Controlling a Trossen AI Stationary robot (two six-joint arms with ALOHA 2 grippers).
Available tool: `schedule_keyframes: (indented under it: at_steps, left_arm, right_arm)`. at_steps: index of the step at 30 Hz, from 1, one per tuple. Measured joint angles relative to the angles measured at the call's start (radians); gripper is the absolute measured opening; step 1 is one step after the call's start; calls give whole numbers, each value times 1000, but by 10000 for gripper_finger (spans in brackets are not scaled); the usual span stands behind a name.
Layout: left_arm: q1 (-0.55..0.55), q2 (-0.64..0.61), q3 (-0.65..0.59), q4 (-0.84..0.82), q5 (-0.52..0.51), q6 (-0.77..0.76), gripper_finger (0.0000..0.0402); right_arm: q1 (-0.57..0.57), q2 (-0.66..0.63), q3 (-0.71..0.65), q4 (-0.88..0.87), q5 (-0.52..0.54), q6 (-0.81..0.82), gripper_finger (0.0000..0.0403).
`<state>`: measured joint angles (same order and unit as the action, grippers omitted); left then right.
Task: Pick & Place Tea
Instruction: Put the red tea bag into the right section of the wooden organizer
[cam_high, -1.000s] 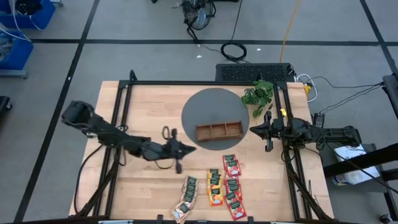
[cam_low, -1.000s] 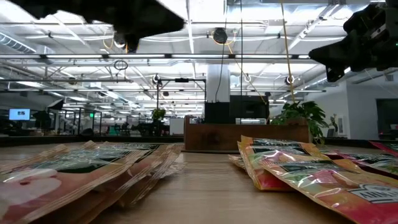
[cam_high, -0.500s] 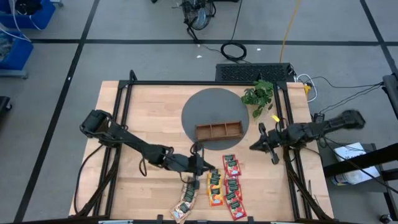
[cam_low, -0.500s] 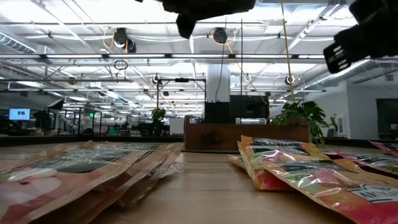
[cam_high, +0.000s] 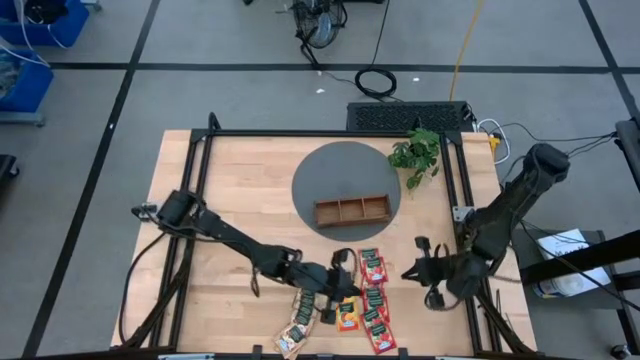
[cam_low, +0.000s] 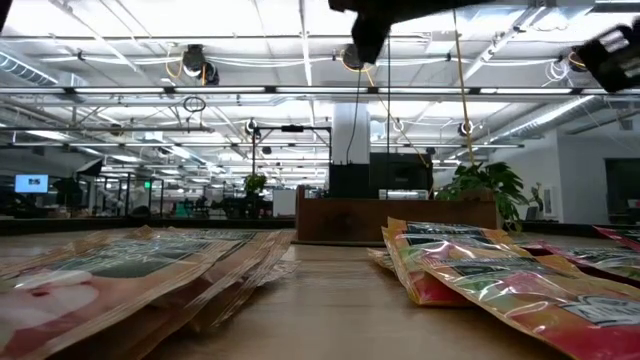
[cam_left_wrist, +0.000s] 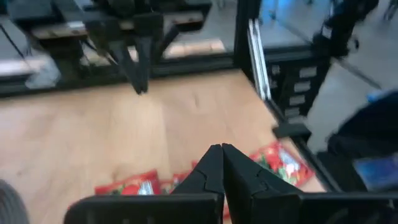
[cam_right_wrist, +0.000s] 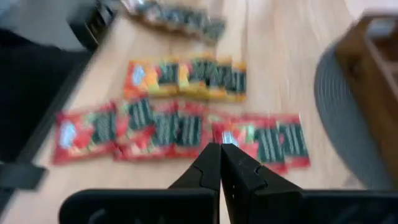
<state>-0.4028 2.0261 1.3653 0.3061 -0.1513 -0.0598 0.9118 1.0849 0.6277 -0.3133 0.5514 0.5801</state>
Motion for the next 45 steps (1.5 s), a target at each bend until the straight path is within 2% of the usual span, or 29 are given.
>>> schedule_keyframes:
  at_steps: [3, 9, 16, 20, 24, 31, 35, 41, 45]
  left_arm:
    - [0, 36, 74, -62, 13, -13, 18]
    - [-19, 65, 104, -61, 12, -1, 5]
    - [-17, 67, 104, -34, -41, -58, 14]
    - [-11, 99, 102, -32, -38, -112, 4]
    - [-13, 154, 102, -3, -25, -172, 12]
    - [-30, 206, 102, 12, 3, -215, 5]
    - [-39, 212, 123, 25, 74, -224, 8]
    - [-52, 264, 221, -68, 65, -211, 8]
    - [-41, 269, 238, -118, 60, -209, 3]
  right_arm:
    - [17, 65, -11, 29, -2, 64, 0]
    - [33, 155, -116, 315, -50, 83, 19]
    - [33, 162, -258, 612, -85, 206, 71]
    - [30, 162, -333, 689, -84, 296, 98]
    - [23, 171, -384, 766, -82, 376, 120]
    - [-3, 280, -331, 859, -111, 373, 137]
    - [-3, 366, -281, 861, -113, 427, 135]
    - [-3, 469, -234, 864, -138, 500, 137]
    - [-3, 499, -222, 899, -134, 515, 137]
